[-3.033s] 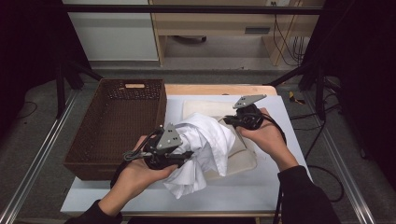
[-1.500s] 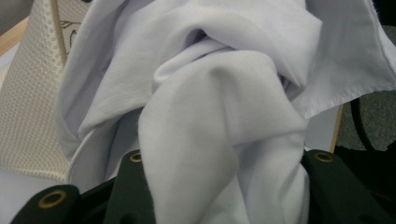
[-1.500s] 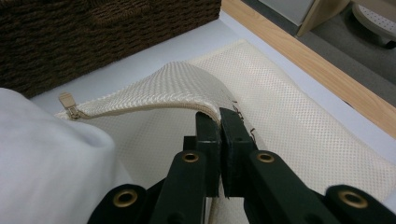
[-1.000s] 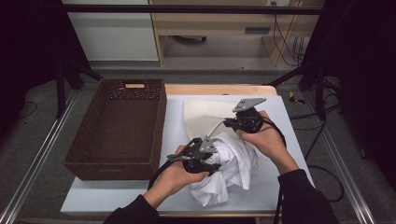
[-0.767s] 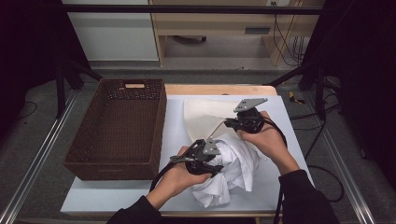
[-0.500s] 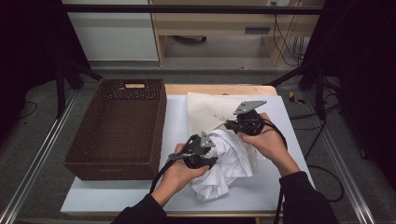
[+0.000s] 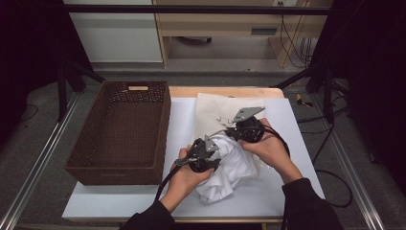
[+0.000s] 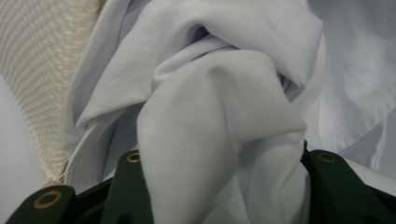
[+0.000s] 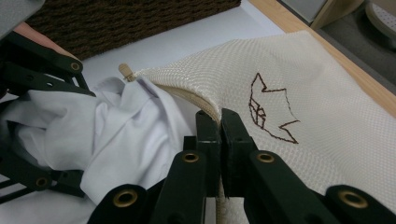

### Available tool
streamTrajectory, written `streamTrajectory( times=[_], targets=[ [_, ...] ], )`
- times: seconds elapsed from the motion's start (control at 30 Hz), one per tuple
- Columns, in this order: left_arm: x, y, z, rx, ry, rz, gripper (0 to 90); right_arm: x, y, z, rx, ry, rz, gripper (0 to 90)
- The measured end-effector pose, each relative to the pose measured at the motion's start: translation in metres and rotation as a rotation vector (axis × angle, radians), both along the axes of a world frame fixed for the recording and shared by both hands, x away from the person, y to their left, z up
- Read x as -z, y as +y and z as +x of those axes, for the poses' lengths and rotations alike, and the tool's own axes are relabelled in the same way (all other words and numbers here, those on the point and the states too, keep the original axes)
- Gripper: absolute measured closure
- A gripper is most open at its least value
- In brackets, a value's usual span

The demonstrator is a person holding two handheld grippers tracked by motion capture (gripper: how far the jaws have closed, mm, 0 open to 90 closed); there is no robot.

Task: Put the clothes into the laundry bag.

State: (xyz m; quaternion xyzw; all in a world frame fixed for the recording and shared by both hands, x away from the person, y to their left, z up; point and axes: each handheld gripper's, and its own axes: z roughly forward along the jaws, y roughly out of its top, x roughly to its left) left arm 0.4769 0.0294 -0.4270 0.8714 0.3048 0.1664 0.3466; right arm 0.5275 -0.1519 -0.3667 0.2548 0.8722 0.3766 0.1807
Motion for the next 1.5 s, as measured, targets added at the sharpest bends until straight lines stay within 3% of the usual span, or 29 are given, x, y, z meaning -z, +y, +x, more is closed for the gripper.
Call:
streamTrajectory(
  times=[0.33, 0.5, 0.7, 0.87, 1.07, 1.37, 1.5],
  targets=[
    [0.011, -0.002, 0.013, -0.058, 0.004, -0.058, 53.7, 0.003, 0.004, -0.006, -0.008, 0.001, -0.009, 87.9],
    [0.013, -0.003, 0.018, -0.121, -0.026, -0.101, 53.7, 0.000, 0.004, -0.009, -0.017, -0.006, -0.007, 87.9],
    [0.016, 0.000, 0.023, -0.196, -0.030, -0.154, 53.7, 0.002, 0.006, -0.013, -0.022, -0.008, -0.013, 87.9],
    [0.016, 0.001, 0.023, -0.219, -0.043, -0.161, 53.7, 0.005, 0.006, -0.018, -0.020, -0.009, -0.014, 87.8],
    [0.016, 0.003, 0.018, -0.212, -0.048, -0.160, 53.6, 0.008, 0.005, -0.022, -0.028, -0.009, -0.014, 87.9],
    [0.006, 0.008, 0.001, -0.213, -0.041, -0.162, 53.8, -0.002, 0.012, -0.026, -0.056, -0.029, -0.026, 87.9],
    [0.013, 0.005, 0.007, -0.242, -0.043, -0.166, 53.6, 0.000, 0.012, -0.027, -0.056, -0.029, -0.027, 87.9]
  ],
)
